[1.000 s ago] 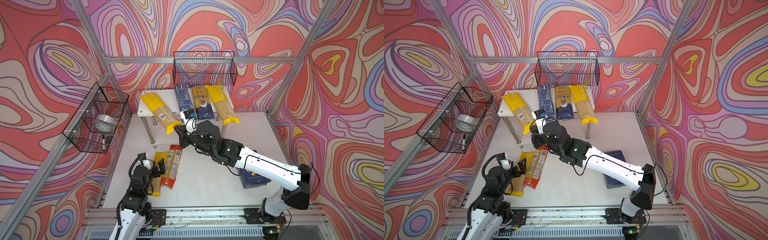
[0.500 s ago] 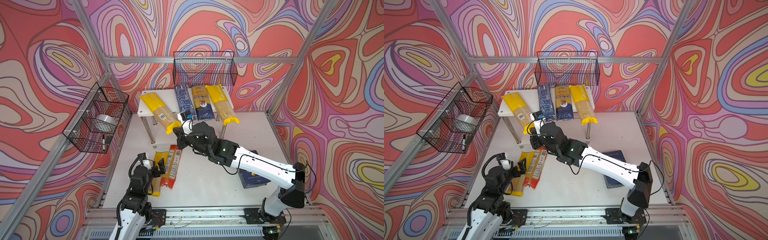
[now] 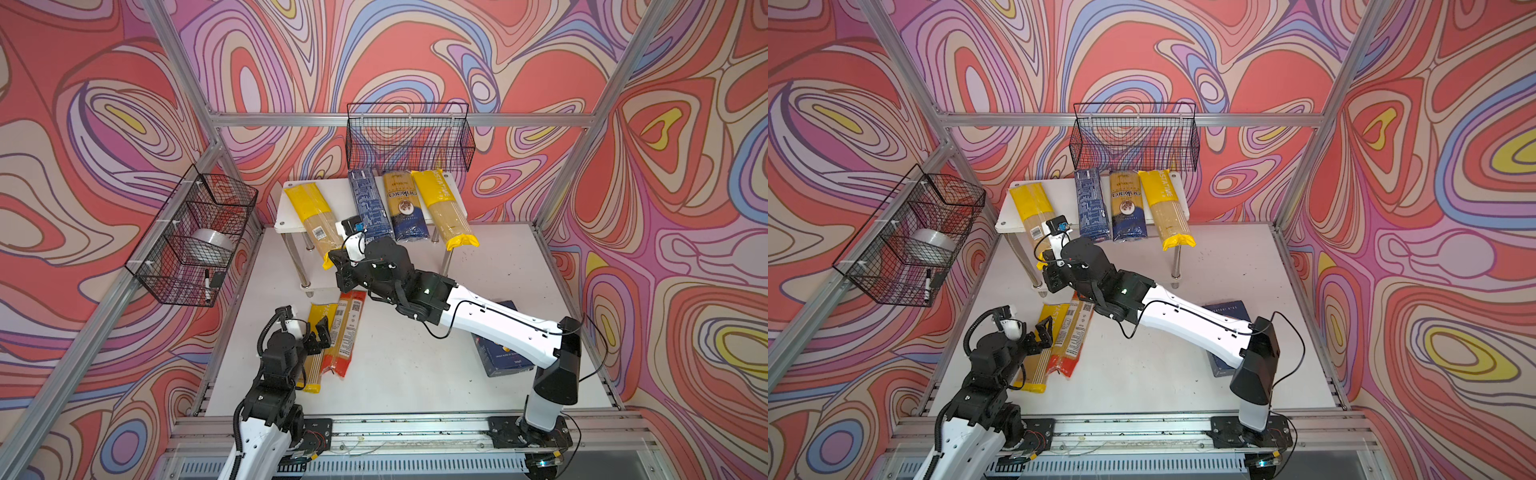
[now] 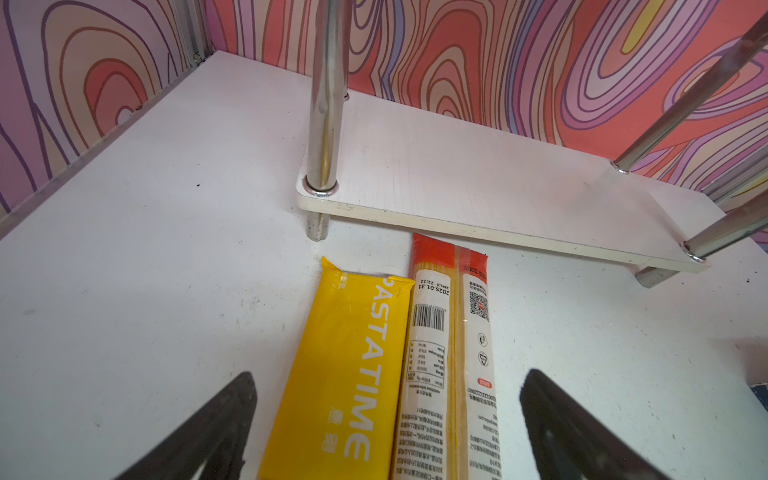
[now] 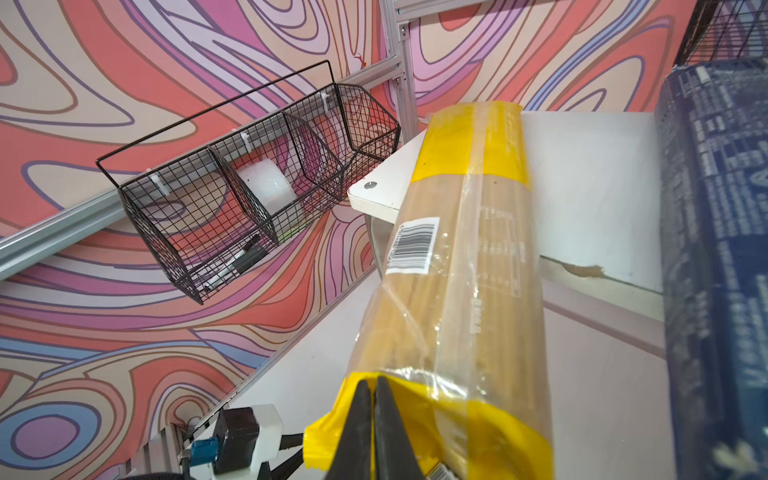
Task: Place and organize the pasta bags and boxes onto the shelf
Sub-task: 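Push the bag upright on the shelf and open the right gripper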
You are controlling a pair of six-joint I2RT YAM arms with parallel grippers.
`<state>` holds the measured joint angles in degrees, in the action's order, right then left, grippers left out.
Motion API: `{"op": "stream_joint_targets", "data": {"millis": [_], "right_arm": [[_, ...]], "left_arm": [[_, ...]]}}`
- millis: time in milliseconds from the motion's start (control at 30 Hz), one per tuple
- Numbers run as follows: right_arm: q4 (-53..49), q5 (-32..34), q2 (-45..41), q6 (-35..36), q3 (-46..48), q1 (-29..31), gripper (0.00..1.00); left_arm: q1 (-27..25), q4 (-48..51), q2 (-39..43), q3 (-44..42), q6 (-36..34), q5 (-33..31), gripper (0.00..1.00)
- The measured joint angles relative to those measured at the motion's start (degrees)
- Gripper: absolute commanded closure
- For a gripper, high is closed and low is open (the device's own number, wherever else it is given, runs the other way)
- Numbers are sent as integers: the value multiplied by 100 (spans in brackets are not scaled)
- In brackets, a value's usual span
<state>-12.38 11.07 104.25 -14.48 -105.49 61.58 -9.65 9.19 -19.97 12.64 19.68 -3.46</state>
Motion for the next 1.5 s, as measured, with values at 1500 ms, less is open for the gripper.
{"op": "stream_joint_targets", "data": {"millis": [1500], "right_arm": [[-1036,-682,1115,142,-1698,-354,63]], "left_arm": [[0,0,-7,0,0,2,0]]}}
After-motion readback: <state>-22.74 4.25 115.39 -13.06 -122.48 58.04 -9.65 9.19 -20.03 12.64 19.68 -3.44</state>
